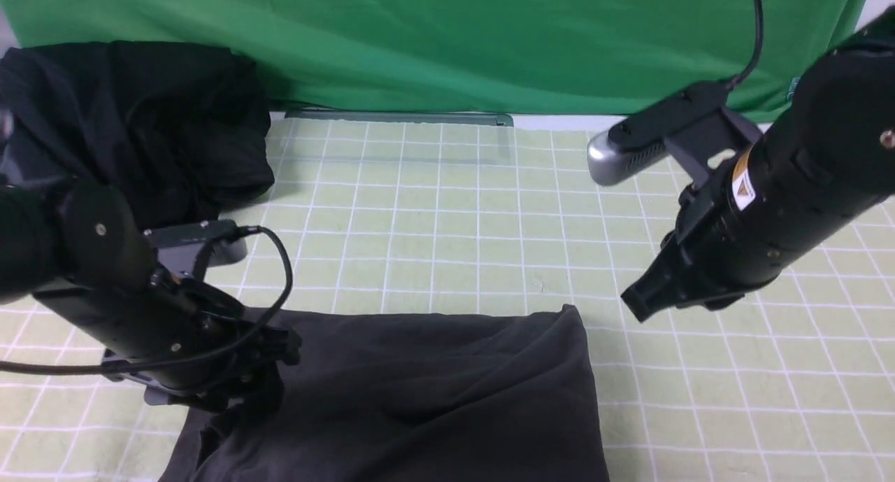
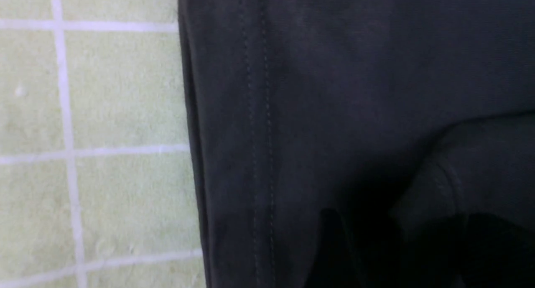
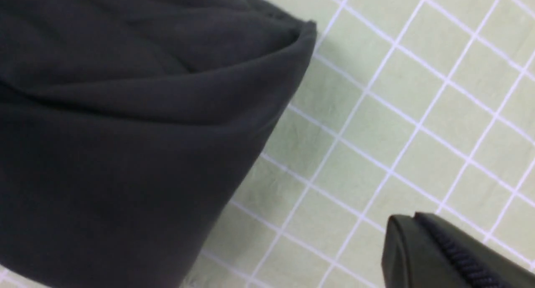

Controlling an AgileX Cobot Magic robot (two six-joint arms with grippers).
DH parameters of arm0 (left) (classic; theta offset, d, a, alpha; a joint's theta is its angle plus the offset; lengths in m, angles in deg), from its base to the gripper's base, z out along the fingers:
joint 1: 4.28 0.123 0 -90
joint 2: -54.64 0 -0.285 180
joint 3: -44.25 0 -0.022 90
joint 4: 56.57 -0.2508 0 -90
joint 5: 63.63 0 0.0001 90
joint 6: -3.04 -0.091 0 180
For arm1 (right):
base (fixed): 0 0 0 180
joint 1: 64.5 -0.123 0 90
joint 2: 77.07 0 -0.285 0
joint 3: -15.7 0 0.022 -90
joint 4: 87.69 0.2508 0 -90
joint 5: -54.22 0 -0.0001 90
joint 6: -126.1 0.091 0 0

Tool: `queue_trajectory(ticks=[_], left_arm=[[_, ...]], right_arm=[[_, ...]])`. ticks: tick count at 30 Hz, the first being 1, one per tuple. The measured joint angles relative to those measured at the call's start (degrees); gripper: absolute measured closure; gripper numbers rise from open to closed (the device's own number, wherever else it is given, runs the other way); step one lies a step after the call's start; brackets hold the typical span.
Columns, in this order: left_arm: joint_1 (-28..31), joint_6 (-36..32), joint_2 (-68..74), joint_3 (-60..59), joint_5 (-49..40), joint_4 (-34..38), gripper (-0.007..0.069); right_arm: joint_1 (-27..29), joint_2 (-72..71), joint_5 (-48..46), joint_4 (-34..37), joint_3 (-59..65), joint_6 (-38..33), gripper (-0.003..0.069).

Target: Fold a long-sleeved shirt over a green coffee tablecloth.

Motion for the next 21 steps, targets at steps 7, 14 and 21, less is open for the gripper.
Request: queue_trajectory(ticks=[7, 14, 21], left_arm=[[0.0, -3.9, 1.1, 0.0, 1.5, 1.3, 0.0347], [0.0, -4.5, 1.1, 0.0, 3.5, 0.7, 0.0383], [0.0, -4.7, 1.1, 0.0, 3.5, 0.7, 0.0266]], right_arm=[[0.0, 0.0, 1.3, 0.1, 1.1, 0.0, 0.0664], [0.0, 0.0, 1.8, 0.1, 1.3, 0.0, 0.0664], [0.0, 0.0, 2.2, 0.1, 1.3, 0.1, 0.0664]])
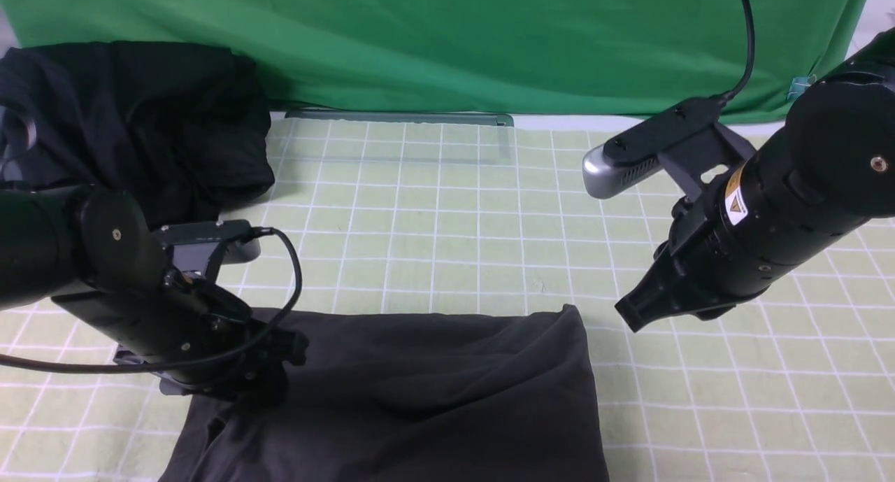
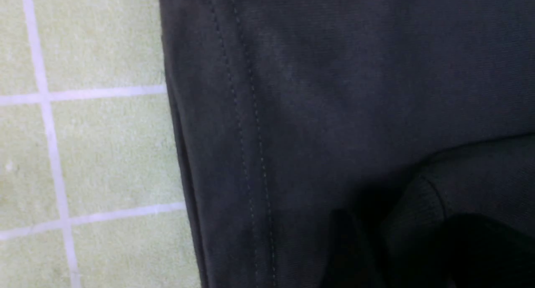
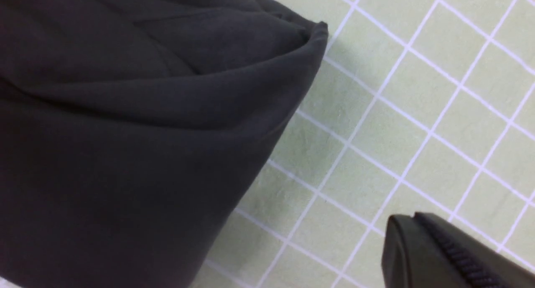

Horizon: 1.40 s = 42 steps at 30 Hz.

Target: Fold a long-sleeved shirt over a green coffee tablecloth.

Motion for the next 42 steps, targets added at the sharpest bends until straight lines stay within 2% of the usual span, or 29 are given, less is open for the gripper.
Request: queue_trajectory(ticks=[1, 4, 10, 15, 16, 17, 18, 19, 20, 21, 23, 30, 32, 37, 42], left_arm=[[0.0, -0.1, -0.1, 0.0, 0.1, 0.0, 0.0232], [0.0, -0.3, -0.1, 0.0, 0.5, 0.3, 0.0197], [0.0, -2.4, 0.0, 0.0, 0.9, 2.0, 0.0211], [0.0, -5.7, 0.2, 0.0, 1.1, 2.7, 0.0325], [0.0, -6.8, 0.2, 0.0, 1.1, 3.0, 0.0388], [0.0, -6.8, 0.2, 0.0, 1.1, 3.0, 0.0396], [0.0, -7.3, 0.2, 0.0, 1.1, 3.2, 0.0478], [0.0, -7.5, 0.2, 0.0, 1.1, 3.4, 0.0517], [0.0, -7.5, 0.2, 0.0, 1.1, 3.4, 0.0526], [0.0, -7.8, 0.2, 0.0, 0.9, 3.7, 0.0585], [0.0, -7.9, 0.0, 0.0, 0.1, 3.7, 0.0611], [0.0, -7.4, -5.1, 0.0, -3.1, 2.4, 0.0622], [0.0, -5.2, -7.2, 0.0, -4.8, 0.0, 0.0622], [0.0, 4.9, -8.8, -0.1, -10.0, -11.8, 0.0622], [0.0, 6.7, -8.7, -0.1, -7.6, -13.3, 0.062]], right_arm=[[0.0, 0.0, 0.1, 0.0, 0.0, 0.0, 0.0662], [0.0, 0.0, 0.8, 0.0, 0.0, 0.0, 0.066], [0.0, 0.0, 1.5, 0.0, 0.0, 0.0, 0.0661], [0.0, 0.0, 1.6, 0.0, 0.0, 0.0, 0.0661], [0.0, 0.0, 1.6, 0.0, 0.0, 0.0, 0.0661], [0.0, 0.0, 1.6, 0.0, 0.0, 0.0, 0.0661], [0.0, 0.0, 1.6, 0.0, 0.0, 0.0, 0.0661], [0.0, 0.0, 1.6, 0.0, 0.0, 0.0, 0.0661], [0.0, 0.0, 1.6, 0.0, 0.0, 0.0, 0.0661], [0.0, 0.0, 1.6, 0.0, 0.0, 0.0, 0.0661], [0.0, 0.0, 1.7, 0.0, 0.0, 0.0, 0.0661], [0.0, 0.0, 1.6, 0.1, 0.0, 0.0, 0.0661], [0.0, 0.0, 1.6, 0.1, 0.0, 0.0, 0.0661], [0.0, 0.0, 1.6, 0.2, 0.0, -0.1, 0.0661], [0.0, 0.0, 1.6, 0.2, 0.0, -0.1, 0.0661]])
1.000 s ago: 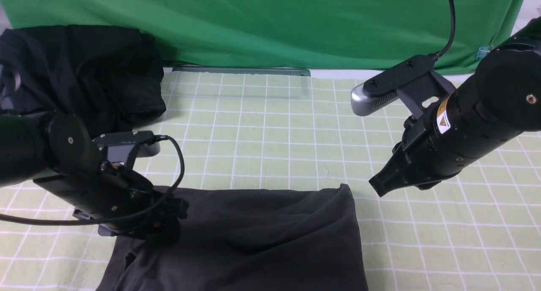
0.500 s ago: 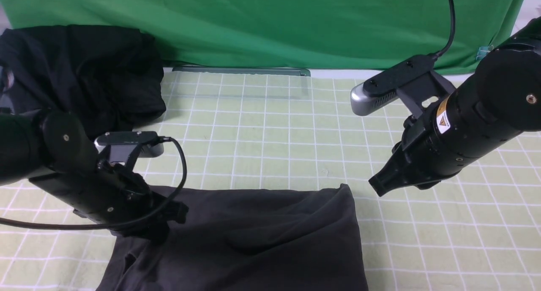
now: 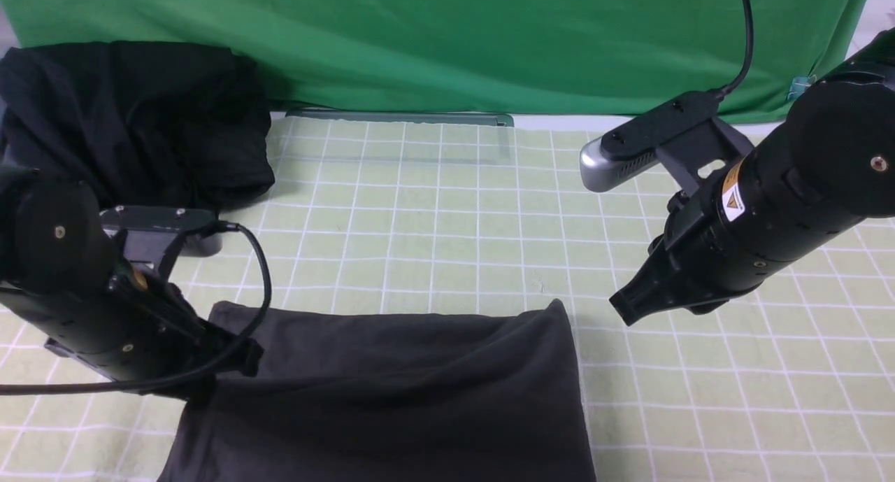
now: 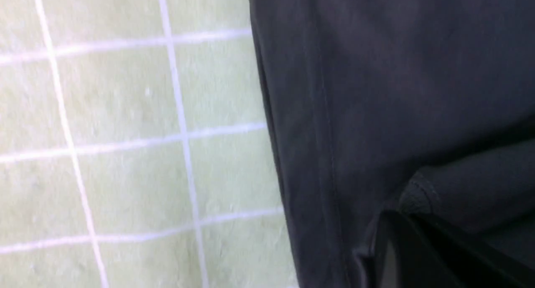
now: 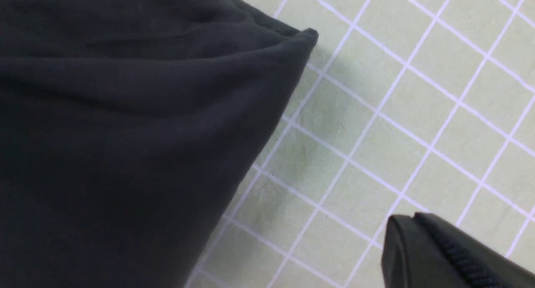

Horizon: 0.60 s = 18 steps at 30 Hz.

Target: Fold a long-sleeved shirt over a green coffee tablecloth.

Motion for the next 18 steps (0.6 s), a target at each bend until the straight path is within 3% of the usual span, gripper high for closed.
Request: queue_trajectory(ticks=[6, 10, 13, 14, 16, 18], left_arm=[[0.0, 0.6, 1.0, 0.0, 0.4, 0.1, 0.0589], [0.0, 0.8, 1.1, 0.3, -0.4, -0.6, 0.0482], [0.0, 2.3, 0.0, 4.0, -6.0, -2.5, 0.0347], [0.0, 2.3, -0.1, 4.3, -6.3, -2.6, 0.0339], [0.0, 3.6, -1.7, 8.2, -9.5, -2.4, 0.0271], [-0.2, 1.9, -3.2, 10.1, -9.7, 2.4, 0.0262]], right_arm=[[0.0, 0.0, 0.2, 0.6, 0.0, 0.1, 0.0657], [0.0, 0.0, 0.2, 1.0, 0.0, 0.1, 0.0651], [0.0, 0.0, -0.5, 2.6, 0.0, -0.4, 0.0648], [0.0, 0.0, -0.5, 2.8, 0.0, -0.5, 0.0648], [0.1, 0.0, -1.0, 6.5, 0.0, -2.6, 0.0647], [0.1, 0.0, -1.0, 11.5, 0.0, -5.3, 0.0645]])
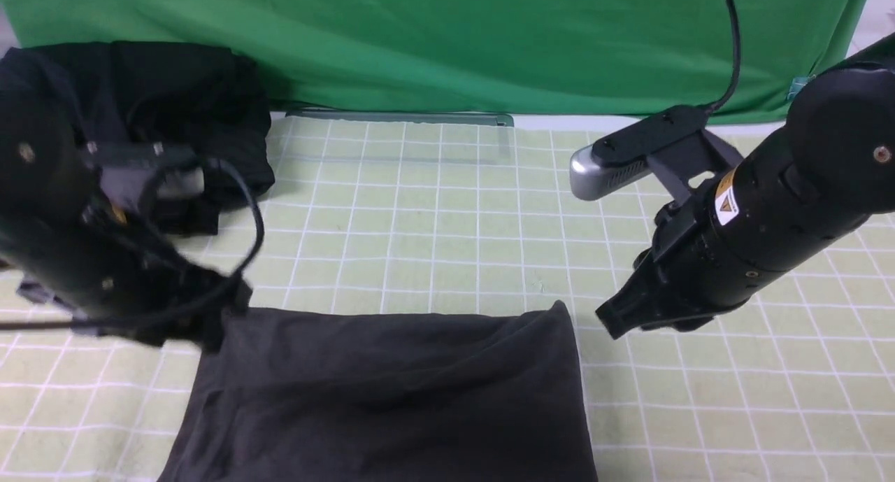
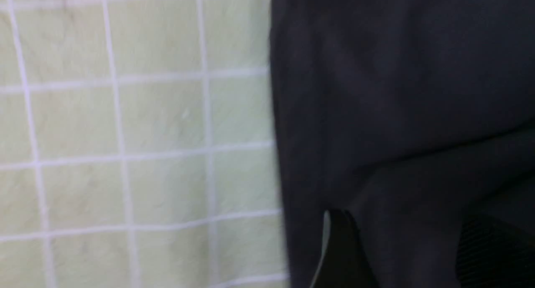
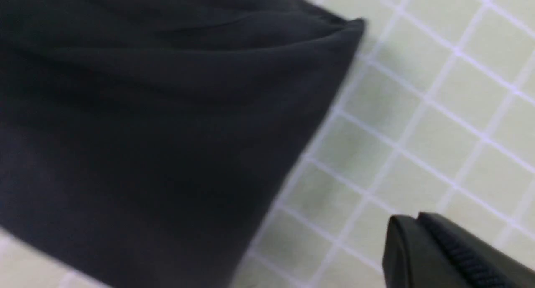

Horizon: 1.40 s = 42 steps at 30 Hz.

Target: Fold a long-sleeved shirt over a green coffee tablecloth.

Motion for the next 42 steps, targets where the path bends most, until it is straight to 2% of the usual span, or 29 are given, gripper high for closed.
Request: queue_trajectory(ticks=[2, 4, 6, 8, 10, 14, 19, 27, 33, 42], left_arm=[[-1.4, -4.3, -0.9, 0.4, 1.2, 7.1, 0.0305], [-3.8, -6.6, -0.5, -0.6, 3.5, 11.7, 0.0389], [-6.4, -7.3, 0.8, -3.1, 5.6, 13.9, 0.0512], [-8.2, -6.7, 2.9, -7.1, 6.7, 14.8, 0.0594], [-8.4, -5.9, 4.4, -10.8, 7.9, 14.9, 0.0615], [-8.4, -2.5, 5.4, -18.6, 13.3, 13.3, 0.0629], [-8.4, 1.3, 5.4, -20.8, 16.2, 11.9, 0.0629], [-8.4, 1.8, 3.1, -18.1, 10.8, 9.8, 0.0629], [-8.4, 2.9, -1.2, -15.8, 12.4, 8.7, 0.0629], [-8.4, 11.1, 6.2, -15.9, 12.2, -0.2, 0.0629]], right_arm=[[0.0, 0.1, 0.0, 4.9, 0.0, -3.3, 0.0645], [0.0, 0.9, -0.5, 9.3, 0.0, -6.3, 0.0645], [-0.1, 2.7, -2.4, 11.8, 0.1, -8.3, 0.0645], [-0.8, 4.4, -3.2, 12.6, 1.5, -9.3, 0.0645], [-2.4, 5.0, -1.9, 12.8, 4.4, -9.6, 0.0646], [-6.5, 5.1, 4.0, 13.4, 12.0, -9.4, 0.0662], [-7.5, 8.1, 8.9, 13.5, 17.2, -8.3, 0.0662], [-7.5, 10.8, 9.1, 13.5, 19.0, -8.2, 0.0662], [-7.5, 5.2, 9.1, 13.5, 18.5, -8.0, 0.0662], [-7.5, 6.8, 9.0, 14.8, 17.2, -8.2, 0.0662]])
